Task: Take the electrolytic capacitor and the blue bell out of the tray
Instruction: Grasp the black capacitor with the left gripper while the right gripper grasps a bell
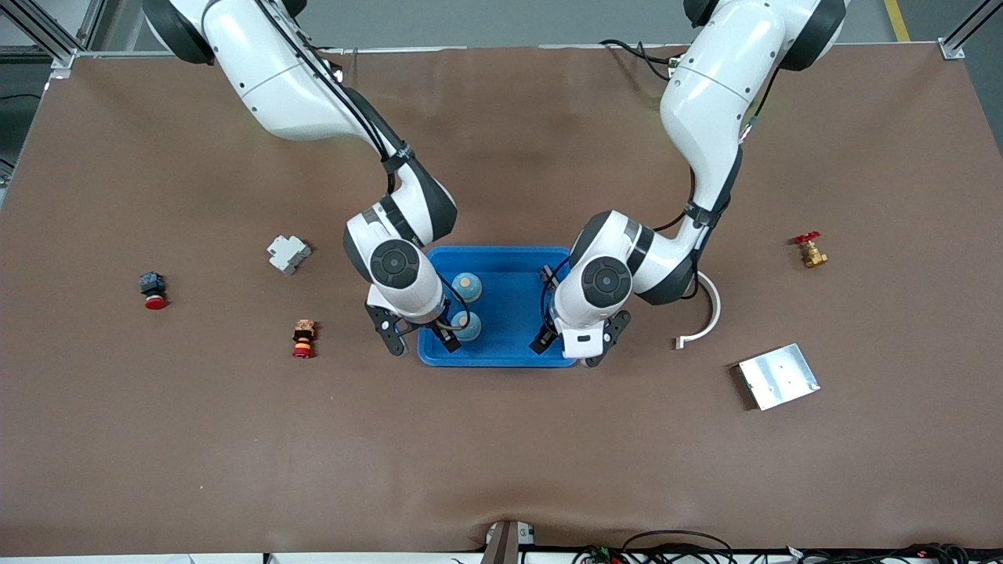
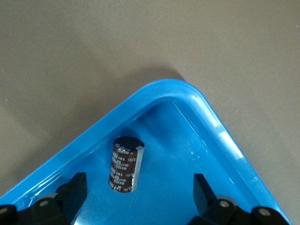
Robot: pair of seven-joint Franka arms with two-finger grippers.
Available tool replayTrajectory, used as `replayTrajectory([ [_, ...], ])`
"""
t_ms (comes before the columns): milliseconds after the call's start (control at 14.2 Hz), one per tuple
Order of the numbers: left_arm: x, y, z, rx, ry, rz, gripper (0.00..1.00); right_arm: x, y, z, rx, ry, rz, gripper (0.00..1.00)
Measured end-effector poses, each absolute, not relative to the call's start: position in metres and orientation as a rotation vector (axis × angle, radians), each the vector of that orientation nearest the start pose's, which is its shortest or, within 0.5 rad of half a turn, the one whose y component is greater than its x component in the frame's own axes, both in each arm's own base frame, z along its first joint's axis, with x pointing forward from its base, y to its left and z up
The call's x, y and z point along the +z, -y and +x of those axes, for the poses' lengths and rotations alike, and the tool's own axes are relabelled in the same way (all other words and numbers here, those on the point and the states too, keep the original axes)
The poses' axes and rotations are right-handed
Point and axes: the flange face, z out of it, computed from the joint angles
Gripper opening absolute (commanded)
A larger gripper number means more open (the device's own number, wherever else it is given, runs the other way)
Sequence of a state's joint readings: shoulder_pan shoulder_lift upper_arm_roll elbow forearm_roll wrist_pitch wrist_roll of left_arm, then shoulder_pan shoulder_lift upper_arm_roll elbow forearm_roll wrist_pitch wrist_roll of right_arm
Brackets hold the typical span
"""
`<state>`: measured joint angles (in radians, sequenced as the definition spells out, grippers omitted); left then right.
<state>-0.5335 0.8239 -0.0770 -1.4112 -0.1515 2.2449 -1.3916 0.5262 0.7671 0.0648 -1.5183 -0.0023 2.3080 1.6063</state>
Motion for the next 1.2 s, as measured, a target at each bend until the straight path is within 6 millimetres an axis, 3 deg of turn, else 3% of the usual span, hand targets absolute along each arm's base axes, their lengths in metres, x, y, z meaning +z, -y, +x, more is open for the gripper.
replayTrajectory([
  [564,0.201,0.414,0.607,0.189,1.435,-2.942,1.00,0.186,-0.409,0.592,0.046,-1.585,-2.660,1.00],
  [1058,0.188,0.414,0.606,0.188,1.439,-2.939,1.00,0.182,-0.424,0.589,0.041,-1.595,-2.642,1.00],
  [1129,0.187,0.414,0.606,0.183,1.442,-2.942,1.00,0.182,-0.425,0.588,0.042,-1.593,-2.643,0.88],
  [1199,0.185,0.414,0.606,0.181,1.443,-2.943,1.00,0.182,-0.425,0.588,0.042,-1.592,-2.644,0.65],
])
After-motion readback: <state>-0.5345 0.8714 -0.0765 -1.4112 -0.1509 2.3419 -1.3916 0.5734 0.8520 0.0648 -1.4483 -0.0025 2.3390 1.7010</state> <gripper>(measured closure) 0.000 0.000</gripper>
